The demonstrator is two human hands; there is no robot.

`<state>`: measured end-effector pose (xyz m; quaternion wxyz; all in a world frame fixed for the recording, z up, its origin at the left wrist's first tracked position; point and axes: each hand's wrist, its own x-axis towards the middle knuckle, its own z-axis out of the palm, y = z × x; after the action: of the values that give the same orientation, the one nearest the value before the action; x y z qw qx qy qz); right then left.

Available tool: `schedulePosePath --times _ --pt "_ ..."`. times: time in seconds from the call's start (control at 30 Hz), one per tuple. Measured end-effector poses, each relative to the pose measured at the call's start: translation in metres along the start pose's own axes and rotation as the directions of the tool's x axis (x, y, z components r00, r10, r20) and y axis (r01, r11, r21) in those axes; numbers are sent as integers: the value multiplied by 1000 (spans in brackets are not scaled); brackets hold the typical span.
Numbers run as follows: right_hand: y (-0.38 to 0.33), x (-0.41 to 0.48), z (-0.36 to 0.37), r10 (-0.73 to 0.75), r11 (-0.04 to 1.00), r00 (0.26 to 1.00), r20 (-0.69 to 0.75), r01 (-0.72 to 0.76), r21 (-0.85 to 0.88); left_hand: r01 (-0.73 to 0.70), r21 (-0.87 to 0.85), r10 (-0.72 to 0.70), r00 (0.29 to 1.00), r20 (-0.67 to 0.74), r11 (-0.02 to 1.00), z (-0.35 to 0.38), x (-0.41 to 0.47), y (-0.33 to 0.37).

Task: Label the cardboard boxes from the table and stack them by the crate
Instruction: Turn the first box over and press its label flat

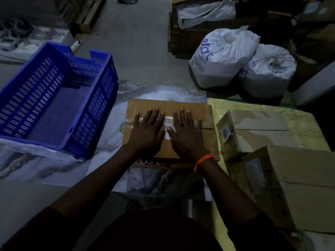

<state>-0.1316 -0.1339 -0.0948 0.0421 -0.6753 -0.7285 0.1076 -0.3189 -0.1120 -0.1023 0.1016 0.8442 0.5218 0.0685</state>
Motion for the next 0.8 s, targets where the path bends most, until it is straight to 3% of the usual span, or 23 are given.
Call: schedulePosePath --times 0.5,0.8 --pt "12 -3 0 -18 1000 998 57 18 1 -8 67 7 1000 17 998 2 -8 -6" --pt "45 -29 9 17 998 998 -66 -20 -51 48 72 -47 999 -19 996 3 -37 -28"
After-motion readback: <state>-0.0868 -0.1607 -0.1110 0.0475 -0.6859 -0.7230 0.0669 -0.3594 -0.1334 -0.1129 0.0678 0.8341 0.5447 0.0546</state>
